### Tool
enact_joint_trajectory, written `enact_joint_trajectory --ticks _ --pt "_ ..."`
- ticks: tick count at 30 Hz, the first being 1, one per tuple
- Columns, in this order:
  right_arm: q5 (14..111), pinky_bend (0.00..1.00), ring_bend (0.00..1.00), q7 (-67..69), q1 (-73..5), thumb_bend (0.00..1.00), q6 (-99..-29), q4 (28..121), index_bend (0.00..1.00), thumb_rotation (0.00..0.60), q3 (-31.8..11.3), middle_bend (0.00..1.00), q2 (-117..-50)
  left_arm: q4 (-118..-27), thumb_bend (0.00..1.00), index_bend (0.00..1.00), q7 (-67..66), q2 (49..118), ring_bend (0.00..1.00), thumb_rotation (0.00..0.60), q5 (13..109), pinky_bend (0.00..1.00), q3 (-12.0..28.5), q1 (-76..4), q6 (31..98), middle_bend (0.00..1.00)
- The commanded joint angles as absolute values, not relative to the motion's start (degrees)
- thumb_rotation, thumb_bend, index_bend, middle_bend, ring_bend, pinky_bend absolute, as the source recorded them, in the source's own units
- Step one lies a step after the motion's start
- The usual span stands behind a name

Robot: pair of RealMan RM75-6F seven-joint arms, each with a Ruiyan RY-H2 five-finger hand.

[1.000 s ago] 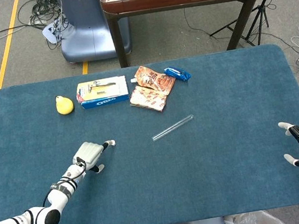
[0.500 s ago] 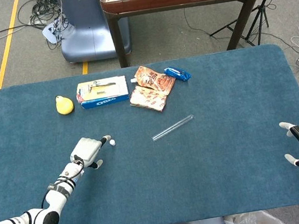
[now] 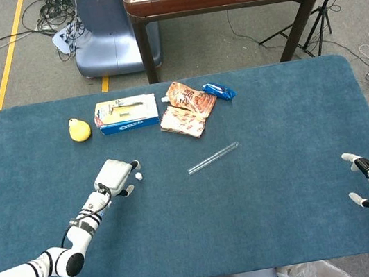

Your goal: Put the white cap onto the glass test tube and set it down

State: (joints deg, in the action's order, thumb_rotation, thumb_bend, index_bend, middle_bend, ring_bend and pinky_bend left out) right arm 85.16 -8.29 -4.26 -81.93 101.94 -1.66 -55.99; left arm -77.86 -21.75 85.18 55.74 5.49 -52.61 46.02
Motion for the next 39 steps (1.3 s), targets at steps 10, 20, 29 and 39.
enact_joint_trajectory --ticks 10,20,29,39 --pt "85.0 0.33 0.49 -8.0 -4.2 0.13 -81.6 102.1 0.25 0.600 -1.6 0.42 -55.8 -72.5 0.26 0.39 -22.1 89.2 1.00 0.600 56.5 1.00 6.3 -52.9 46.3 1.00" --pt "85.2 0.33 0.49 -7.6 -4.0 0.13 -81.8 102.2 0.25 0.600 -1.4 0.43 -55.5 -70.3 0.19 0.45 -23.6 91.8 1.00 0.600 56.7 1.00 6.9 -52.8 47.5 1.00" --pt "85.2 0.33 0.50 -7.1 -3.6 0.13 -82.1 102.1 0.25 0.600 -1.3 0.44 -55.3 -67.6 0.18 0.46 -24.5 93.9 1.00 0.600 55.7 1.00 7.8 -53.3 46.2 1.00" --pt "85.1 0.33 0.50 -6.7 -3.5 0.13 -82.2 101.9 0.25 0.600 -1.4 0.44 -55.3 -66.2 0.18 0.46 -24.9 94.7 1.00 0.600 54.8 1.00 8.4 -54.0 44.4 1.00"
